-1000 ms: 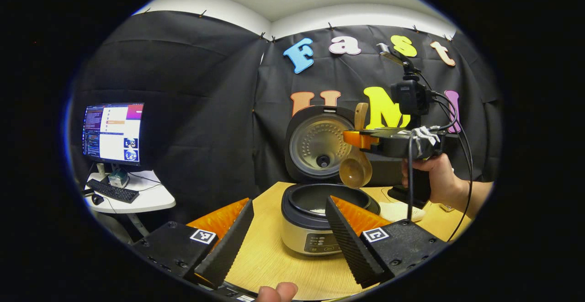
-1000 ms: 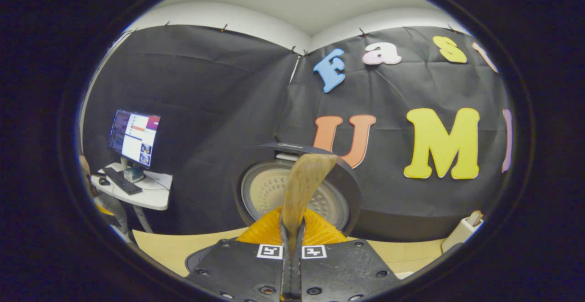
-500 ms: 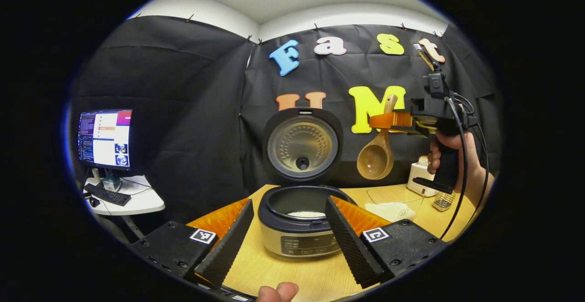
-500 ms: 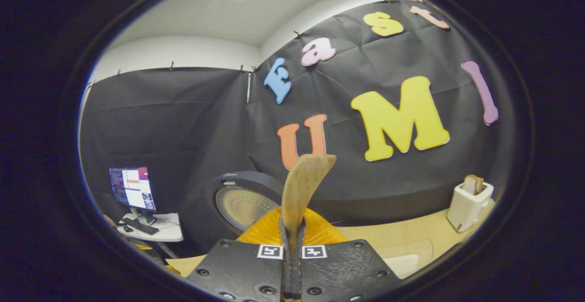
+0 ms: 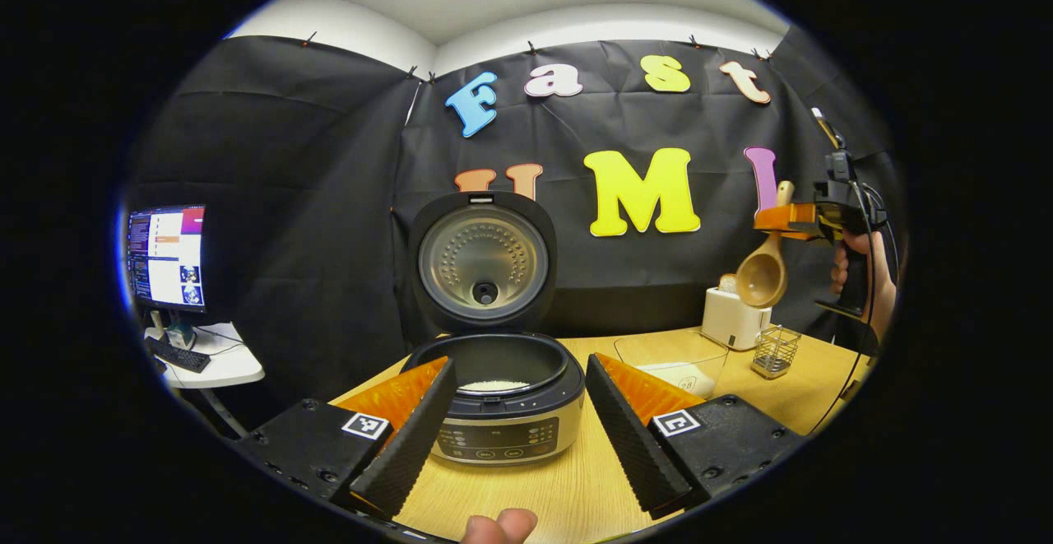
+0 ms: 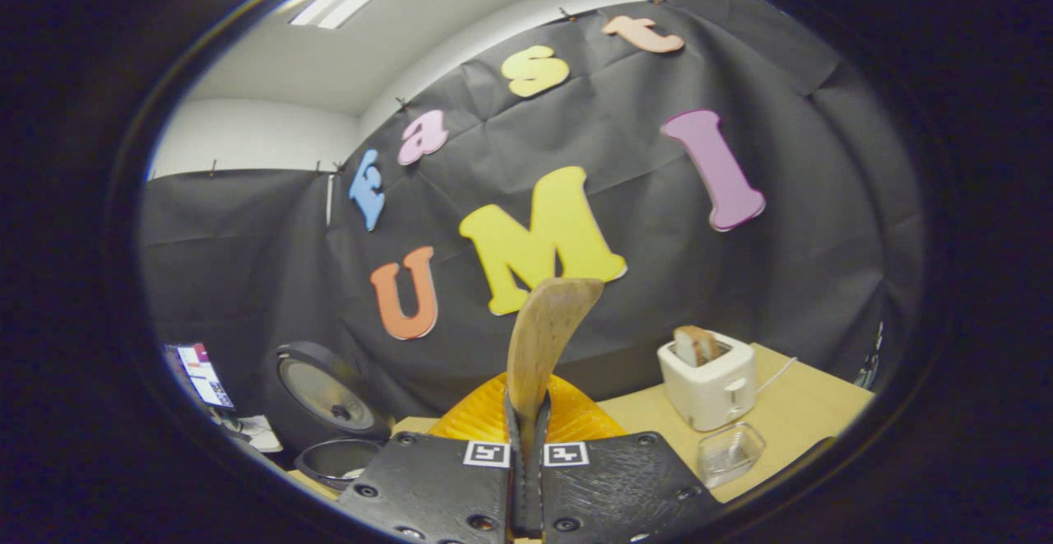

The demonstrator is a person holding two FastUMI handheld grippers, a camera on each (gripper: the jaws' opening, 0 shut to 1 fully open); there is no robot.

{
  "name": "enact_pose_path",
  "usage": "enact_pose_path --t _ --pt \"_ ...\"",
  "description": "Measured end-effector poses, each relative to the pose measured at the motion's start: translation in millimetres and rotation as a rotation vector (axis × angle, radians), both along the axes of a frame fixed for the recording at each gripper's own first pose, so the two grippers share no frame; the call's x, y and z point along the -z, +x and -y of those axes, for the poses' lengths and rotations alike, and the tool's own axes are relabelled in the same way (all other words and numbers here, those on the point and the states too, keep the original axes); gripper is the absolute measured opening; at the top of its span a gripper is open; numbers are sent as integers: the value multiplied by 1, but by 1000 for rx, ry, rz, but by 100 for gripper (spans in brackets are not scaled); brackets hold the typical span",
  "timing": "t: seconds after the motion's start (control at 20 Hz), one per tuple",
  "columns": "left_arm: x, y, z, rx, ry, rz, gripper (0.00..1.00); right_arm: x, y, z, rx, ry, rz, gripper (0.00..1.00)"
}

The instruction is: Close the left gripper, press the button to open the rice cooker; take a wooden spoon from the chopstick holder with the right hand, scoop a spoonful of rice and pour it into the rice cooker, then put the wooden spoon back into the chopstick holder.

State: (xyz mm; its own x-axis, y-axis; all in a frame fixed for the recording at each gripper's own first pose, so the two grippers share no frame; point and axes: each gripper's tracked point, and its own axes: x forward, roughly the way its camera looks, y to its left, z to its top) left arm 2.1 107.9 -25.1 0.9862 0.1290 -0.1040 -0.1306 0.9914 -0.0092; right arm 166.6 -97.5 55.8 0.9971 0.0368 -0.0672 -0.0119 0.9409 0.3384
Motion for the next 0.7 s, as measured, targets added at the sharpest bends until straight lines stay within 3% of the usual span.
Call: enact_pose_path --t 0.15,0.35,0.7 --pt "2 4 13 11 -13 2 100 12 2 73 122 46 -14 0" --pt "0 4 16 -1 9 5 100 39 6 149 260 10 -54 0" --pt "-9 0 19 -7 22 30 100 86 37 151 231 -22 -116 0"
